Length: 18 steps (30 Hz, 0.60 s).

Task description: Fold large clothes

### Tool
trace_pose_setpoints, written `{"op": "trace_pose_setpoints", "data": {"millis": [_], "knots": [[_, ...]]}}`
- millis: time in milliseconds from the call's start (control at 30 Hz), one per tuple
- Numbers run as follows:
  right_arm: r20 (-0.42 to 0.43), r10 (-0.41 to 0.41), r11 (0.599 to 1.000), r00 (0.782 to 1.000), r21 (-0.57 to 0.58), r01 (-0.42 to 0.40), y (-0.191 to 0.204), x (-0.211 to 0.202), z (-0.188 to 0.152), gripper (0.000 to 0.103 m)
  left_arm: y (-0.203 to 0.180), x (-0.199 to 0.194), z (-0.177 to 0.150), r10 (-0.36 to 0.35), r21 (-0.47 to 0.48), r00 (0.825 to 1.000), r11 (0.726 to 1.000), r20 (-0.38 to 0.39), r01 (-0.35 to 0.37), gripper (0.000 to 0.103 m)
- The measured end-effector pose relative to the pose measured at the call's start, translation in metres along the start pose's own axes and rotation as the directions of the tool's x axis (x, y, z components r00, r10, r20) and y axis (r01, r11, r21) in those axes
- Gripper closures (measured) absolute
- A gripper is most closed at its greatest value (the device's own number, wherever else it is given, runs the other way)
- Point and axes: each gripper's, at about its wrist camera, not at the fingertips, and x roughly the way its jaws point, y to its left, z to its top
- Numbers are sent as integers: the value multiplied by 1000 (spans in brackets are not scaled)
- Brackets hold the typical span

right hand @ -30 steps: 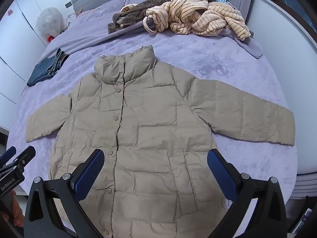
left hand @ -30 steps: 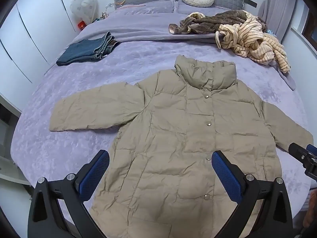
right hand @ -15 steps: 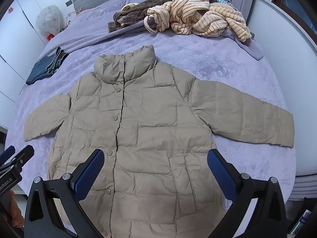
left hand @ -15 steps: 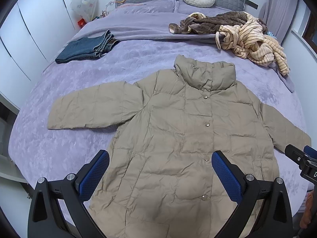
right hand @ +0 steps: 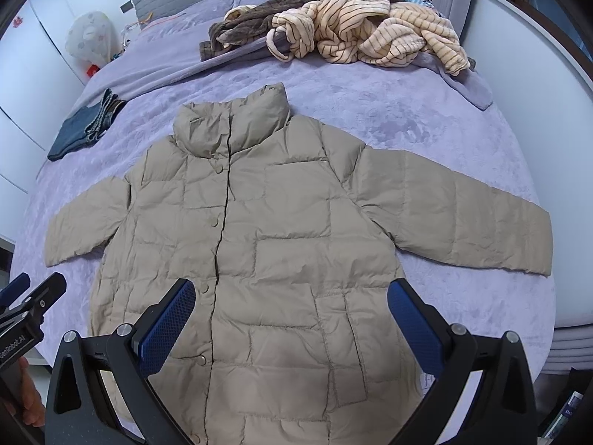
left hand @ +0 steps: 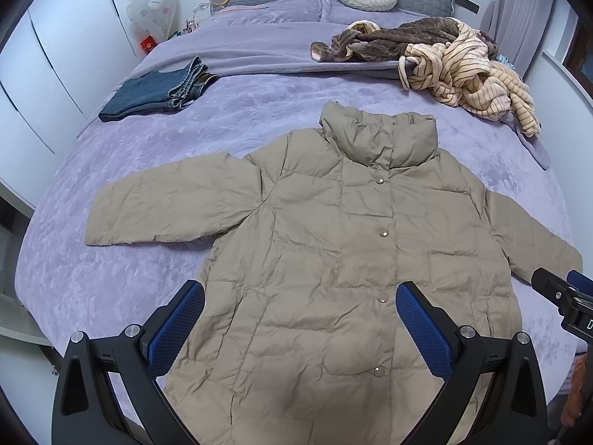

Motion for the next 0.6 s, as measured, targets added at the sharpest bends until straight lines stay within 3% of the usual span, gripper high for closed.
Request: {"op": "trace_pose_setpoints", "data": {"millis": [600], "knots": [[-2,-18,1000,1000,-3,18,-4,3,2,0,-8,8,6,-6,10,1000,1000,-16,6,0]]}}
